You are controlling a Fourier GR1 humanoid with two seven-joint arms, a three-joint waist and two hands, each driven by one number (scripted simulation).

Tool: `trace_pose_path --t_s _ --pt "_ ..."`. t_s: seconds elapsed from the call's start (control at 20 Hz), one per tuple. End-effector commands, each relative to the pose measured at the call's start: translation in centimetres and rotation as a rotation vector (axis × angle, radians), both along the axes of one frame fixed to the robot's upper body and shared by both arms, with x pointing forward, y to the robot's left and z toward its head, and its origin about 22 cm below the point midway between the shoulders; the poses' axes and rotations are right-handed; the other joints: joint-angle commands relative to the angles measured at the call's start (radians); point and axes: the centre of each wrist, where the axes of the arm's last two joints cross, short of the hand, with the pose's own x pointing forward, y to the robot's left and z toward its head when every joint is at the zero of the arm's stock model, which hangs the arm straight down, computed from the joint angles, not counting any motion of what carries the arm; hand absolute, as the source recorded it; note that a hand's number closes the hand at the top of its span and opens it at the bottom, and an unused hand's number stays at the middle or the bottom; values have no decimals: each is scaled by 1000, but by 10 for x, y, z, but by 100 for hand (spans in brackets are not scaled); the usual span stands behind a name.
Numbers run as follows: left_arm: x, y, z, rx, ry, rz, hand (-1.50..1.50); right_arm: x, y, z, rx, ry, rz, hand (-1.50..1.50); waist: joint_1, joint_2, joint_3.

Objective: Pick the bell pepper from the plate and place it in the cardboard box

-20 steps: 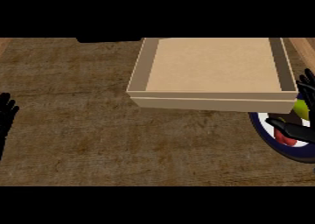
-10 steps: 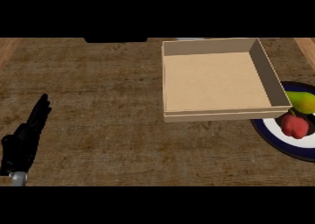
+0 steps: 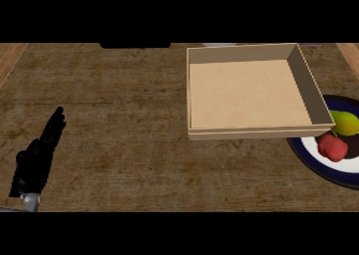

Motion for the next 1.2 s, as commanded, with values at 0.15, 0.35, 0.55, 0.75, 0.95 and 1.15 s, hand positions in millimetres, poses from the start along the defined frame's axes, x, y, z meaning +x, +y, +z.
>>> trace_pose_path --t_s 0.15,0.35,0.55,0.75,0.95,1.15 --pt "9 -8 -5 14 -6 3 0 0 17 29 -63 435 130 -150 6 1 1" --pt "8 -13 -10 7 -3 -15 0 11 57 23 -33 474 133 -150 16 1 3" --pt "2 1 -2 -3 4 -20 0 22 74 31 -47 509 94 -150 19 0 3" --pt "3 -7 -1 11 -25 -8 0 28 77 31 -49 548 53 -150 17 -1 4" --pt "-15 -21 5 4 10 -12 0 26 84 8 -55 598 27 -150 21 -2 4" --pt "1 -20 -7 9 3 -11 0 22 95 20 -46 613 34 -150 11 -1 3"
